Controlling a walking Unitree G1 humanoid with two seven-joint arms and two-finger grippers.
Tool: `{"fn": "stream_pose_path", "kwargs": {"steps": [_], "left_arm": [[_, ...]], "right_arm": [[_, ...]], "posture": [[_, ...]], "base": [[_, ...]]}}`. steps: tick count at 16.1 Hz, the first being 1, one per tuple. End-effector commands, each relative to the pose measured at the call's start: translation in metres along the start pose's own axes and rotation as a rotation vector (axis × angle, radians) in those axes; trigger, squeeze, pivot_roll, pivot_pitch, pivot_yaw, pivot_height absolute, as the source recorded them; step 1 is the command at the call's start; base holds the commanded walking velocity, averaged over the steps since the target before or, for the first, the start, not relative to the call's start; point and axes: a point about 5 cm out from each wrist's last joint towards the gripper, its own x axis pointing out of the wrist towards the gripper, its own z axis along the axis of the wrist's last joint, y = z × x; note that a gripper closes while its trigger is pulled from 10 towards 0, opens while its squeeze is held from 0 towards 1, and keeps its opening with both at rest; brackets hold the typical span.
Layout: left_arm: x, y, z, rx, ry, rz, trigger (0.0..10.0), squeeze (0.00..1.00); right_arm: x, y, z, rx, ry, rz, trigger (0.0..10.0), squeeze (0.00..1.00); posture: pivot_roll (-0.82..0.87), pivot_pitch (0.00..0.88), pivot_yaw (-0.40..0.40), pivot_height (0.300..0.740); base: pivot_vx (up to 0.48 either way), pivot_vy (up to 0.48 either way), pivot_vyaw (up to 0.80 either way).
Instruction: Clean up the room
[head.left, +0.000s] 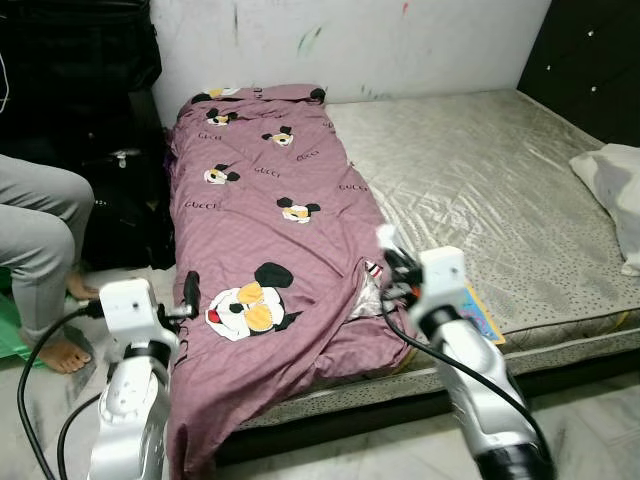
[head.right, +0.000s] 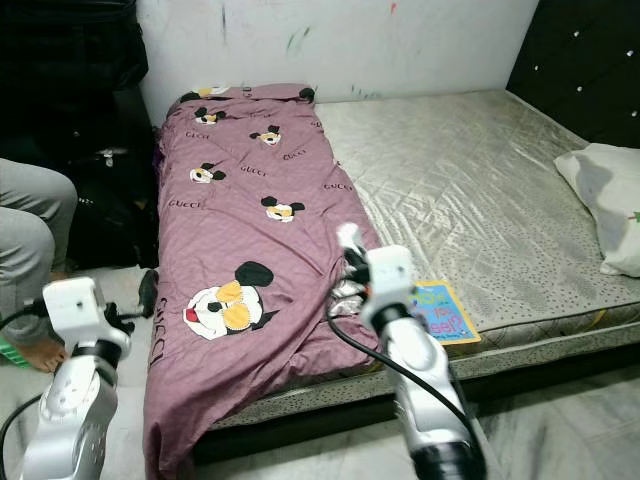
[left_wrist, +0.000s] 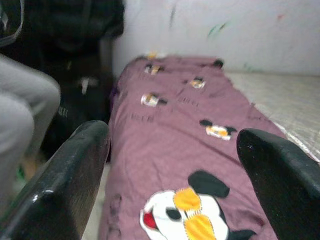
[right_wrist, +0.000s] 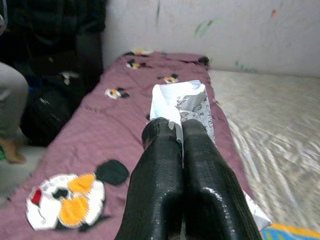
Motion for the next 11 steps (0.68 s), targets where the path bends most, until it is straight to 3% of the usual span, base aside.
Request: {"fn": "stream_pose_path", "kwargs": {"steps": [1,4,6,7,9,10,11], "left_arm": [[-0.001,0.009,0.002,0.043,-0.037,0.019,10.0,0.00],[0.005,0.001,0.007,0.058,-0.039,0.004,10.0,0.00],[0.008,0.001,0.004,0.081,0.081,0.106,10.0,0.00],[0.008,-0.002,0.006,0.064,0.052,0.045,10.0,0.00],[0.007,-0.007,0.010,-0.009,0.001,-0.041,10.0,0.00],[0.005,-0.011,0.011,-0.157,0.022,-0.055,10.0,0.00],[0.005,-0.012,0.011,-0.147,0.031,-0.044,10.0,0.00]], "right_arm": [[0.002,0.001,0.008,-0.013,-0.026,0.016,10.0,0.00],[0.004,0.005,0.011,-0.025,-0.031,0.032,10.0,0.00],[0.006,0.009,0.017,-0.055,-0.046,0.078,10.0,0.00],[0.006,0.008,0.017,-0.069,-0.046,0.085,10.0,0.00],[0.007,0.005,0.017,-0.072,-0.041,0.080,10.0,0.00],[0.008,0.003,0.018,-0.068,-0.039,0.068,10.0,0.00],[0.009,0.003,0.019,-0.069,-0.042,0.073,10.0,0.00]], "posture": [[0.01,0.004,0.017,0.740],[0.01,0.008,0.011,0.740],[0.01,0.012,0.009,0.740],[0.01,0.012,0.009,0.740],[0.01,0.012,0.009,0.740],[0.01,0.014,0.000,0.740],[0.01,0.014,0.000,0.740]], "base": [[0.000,0.000,0.80],[0.000,0.000,0.80],[0.000,0.000,0.80],[0.000,0.000,0.80],[0.000,0.000,0.80],[0.000,0.000,0.00],[0.000,0.000,0.00]]}}
